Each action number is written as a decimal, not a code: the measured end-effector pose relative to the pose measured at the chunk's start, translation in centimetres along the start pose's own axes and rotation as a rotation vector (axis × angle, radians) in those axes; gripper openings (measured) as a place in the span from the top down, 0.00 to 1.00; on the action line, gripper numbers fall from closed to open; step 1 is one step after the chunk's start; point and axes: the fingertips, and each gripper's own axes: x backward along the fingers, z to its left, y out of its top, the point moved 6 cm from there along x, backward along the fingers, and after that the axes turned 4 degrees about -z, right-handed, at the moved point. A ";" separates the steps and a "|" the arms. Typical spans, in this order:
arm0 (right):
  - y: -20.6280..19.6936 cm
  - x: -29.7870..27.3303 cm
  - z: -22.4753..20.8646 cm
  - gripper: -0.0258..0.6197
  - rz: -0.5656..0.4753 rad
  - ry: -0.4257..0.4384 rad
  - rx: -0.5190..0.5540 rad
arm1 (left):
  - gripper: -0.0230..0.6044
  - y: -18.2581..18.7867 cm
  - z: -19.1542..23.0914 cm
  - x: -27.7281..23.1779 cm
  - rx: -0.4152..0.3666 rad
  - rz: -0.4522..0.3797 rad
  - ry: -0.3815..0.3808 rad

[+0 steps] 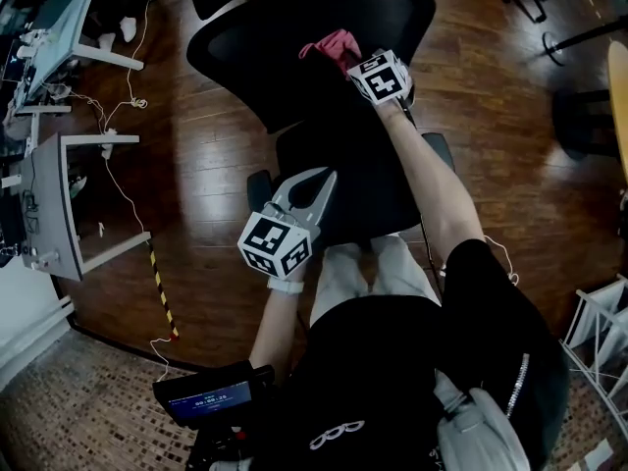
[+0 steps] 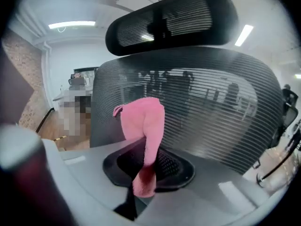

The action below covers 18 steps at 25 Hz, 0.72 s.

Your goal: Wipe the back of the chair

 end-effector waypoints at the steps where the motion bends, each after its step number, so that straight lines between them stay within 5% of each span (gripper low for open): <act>1: -0.5 0.7 -1.4 0.90 0.006 -0.022 -0.018 | 0.97 0.1 -0.3 -0.6 0.000 0.006 -0.010; 13: -10.4 9.5 -14.8 0.90 0.057 -0.305 -0.296 | 0.97 -1.9 -4.5 -4.8 0.004 0.030 -0.053; 18: -14.0 11.4 -16.9 0.90 0.111 -0.409 -0.397 | 0.97 -2.4 -4.6 -4.9 0.019 0.030 -0.047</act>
